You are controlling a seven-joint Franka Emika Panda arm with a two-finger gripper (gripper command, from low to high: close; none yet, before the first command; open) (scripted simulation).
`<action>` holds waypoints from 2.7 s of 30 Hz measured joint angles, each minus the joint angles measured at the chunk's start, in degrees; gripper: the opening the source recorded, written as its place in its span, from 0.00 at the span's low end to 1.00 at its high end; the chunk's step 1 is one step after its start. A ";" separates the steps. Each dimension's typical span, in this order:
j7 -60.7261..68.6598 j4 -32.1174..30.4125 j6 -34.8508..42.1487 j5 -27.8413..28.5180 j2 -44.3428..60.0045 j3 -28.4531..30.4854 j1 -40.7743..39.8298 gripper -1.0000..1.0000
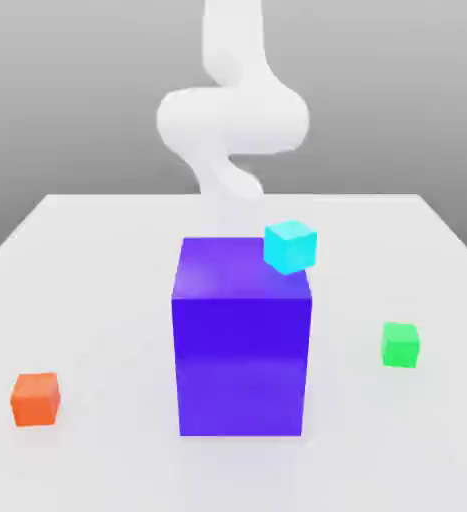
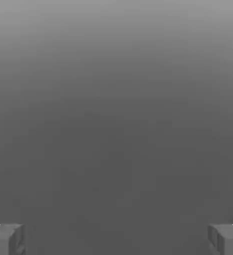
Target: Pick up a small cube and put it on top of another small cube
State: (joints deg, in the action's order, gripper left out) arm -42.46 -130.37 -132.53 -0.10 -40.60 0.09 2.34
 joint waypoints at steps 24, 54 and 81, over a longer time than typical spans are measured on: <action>31.21 13.52 -7.20 0.84 50.25 -5.44 16.59 0.50; 42.00 11.65 -11.76 6.61 66.88 -11.28 22.89 0.00; 51.76 -35.61 -28.94 -4.73 35.95 -21.50 29.72 0.00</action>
State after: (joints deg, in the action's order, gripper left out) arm 9.30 -165.98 -161.47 -4.82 -4.65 -21.40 32.07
